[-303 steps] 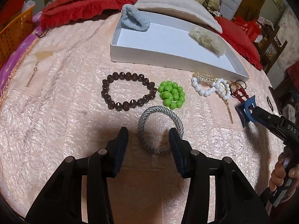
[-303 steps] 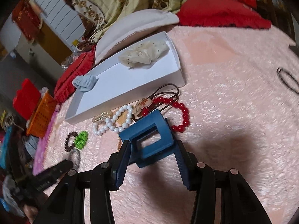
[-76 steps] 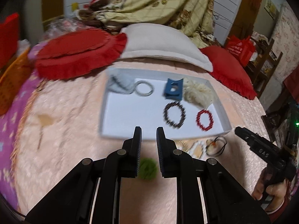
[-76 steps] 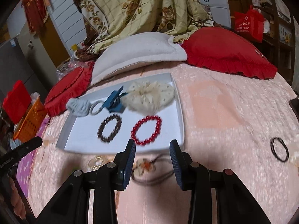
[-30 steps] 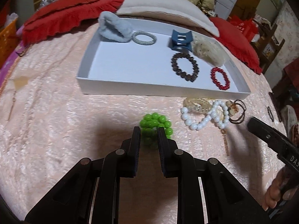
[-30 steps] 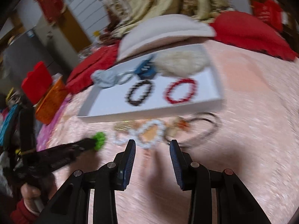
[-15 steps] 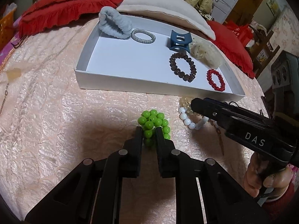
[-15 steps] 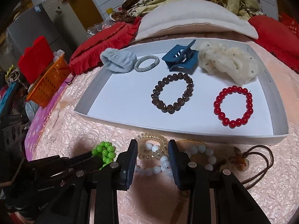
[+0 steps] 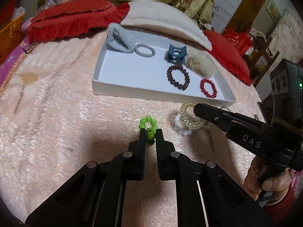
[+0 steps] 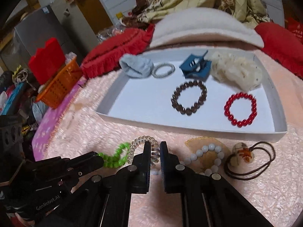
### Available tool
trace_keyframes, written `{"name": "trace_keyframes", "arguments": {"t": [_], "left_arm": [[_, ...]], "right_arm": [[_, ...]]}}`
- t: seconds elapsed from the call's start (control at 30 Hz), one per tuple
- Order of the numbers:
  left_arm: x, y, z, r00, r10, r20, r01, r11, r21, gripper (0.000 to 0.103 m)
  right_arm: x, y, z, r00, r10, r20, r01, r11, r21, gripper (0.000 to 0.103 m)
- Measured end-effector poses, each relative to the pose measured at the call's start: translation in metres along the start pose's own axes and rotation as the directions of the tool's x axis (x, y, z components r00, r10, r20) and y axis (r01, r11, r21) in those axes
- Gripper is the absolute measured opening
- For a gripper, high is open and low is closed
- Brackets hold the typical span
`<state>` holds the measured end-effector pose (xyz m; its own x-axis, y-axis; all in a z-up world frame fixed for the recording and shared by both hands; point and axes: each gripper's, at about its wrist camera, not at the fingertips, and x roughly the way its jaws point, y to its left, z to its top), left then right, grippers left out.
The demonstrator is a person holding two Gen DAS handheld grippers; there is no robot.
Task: Organize jewelry
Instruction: 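Grasp the clear spiral hair coil with right tool while left lifts the green bracelet, then carry the green bracelet and spiral coil into the white box and release both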
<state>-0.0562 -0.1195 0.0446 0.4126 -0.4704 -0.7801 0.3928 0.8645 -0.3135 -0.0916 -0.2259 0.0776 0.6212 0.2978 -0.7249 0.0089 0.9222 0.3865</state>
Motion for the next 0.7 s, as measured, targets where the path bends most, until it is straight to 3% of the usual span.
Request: {"name": "trace_keyframes", "arguments": {"t": [0.37, 0.57, 0.7], "left_arm": [[-0.034, 0.003, 0.019, 0.998, -0.037, 0.052, 0.038, 0.999, -0.019, 0.008], [-0.049, 0.003, 0.055, 0.995, -0.057, 0.087, 0.057, 0.998, 0.005, 0.008], [-0.042, 0.002, 0.083, 0.996, -0.031, 0.086, 0.028, 0.999, 0.035, 0.008]], "right_arm": [[-0.041, -0.001, 0.012, 0.997, -0.021, 0.077, 0.02, 1.0, 0.004, 0.009], [-0.04, -0.01, 0.027, 0.996, -0.021, 0.086, 0.018, 0.999, 0.037, 0.009], [-0.028, -0.009, 0.04, 0.997, -0.018, 0.08, 0.015, 0.999, 0.036, 0.009]]}}
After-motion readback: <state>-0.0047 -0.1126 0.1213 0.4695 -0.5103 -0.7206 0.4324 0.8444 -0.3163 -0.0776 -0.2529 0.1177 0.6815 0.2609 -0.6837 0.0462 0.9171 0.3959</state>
